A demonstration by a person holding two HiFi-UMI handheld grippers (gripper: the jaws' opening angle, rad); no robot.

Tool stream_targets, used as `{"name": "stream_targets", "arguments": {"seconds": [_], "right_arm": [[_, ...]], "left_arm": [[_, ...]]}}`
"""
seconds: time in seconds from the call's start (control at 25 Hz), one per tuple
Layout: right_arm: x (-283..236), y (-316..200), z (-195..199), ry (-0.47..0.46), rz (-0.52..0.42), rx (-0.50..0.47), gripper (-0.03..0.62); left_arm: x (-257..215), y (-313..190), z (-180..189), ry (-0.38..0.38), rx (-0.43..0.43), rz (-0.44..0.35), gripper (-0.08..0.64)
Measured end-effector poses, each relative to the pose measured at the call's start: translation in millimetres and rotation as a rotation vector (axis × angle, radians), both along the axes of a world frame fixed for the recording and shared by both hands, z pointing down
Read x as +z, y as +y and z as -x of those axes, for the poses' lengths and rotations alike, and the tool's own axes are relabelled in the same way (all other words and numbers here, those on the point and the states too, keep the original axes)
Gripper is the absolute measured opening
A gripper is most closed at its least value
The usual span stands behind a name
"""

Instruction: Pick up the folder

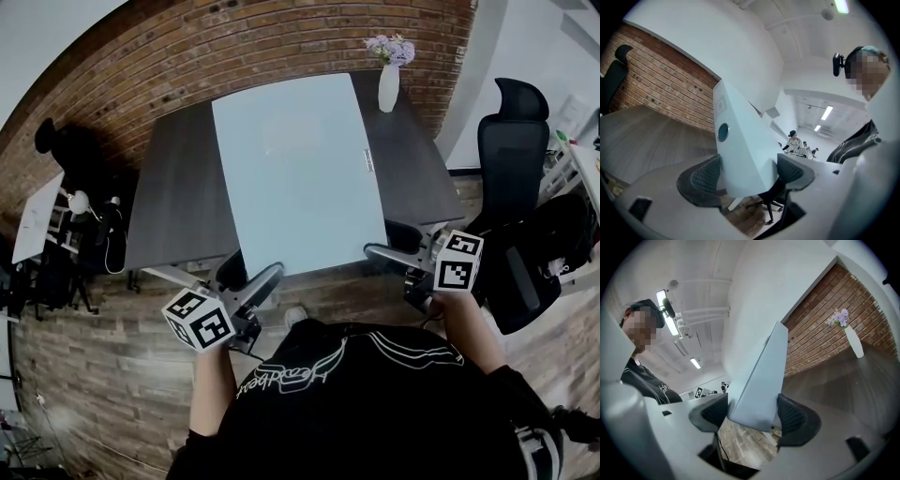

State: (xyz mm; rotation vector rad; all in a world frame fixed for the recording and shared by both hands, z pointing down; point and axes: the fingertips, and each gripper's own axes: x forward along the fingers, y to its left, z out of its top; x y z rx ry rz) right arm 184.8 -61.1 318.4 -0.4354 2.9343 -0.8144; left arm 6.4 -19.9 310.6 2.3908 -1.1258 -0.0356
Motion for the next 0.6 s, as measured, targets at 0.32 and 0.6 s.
{"name": "stream_targets", "arguments": {"seconds": [0.32,0.6], "right_arm": [[-3.5,0.5,1.6,-0.008,-0.004,-0.009,0.287],[-7.1,-1.5,4.8,-0.004,-0.014,-0.005,0.287]], "left_arm": [[-7.3,1.2,0.8,-0.012,-0.012,-0.018,0.37],[-10.6,-1.1,3.9,-0.017,-0.008,-0.022,0.37]]}}
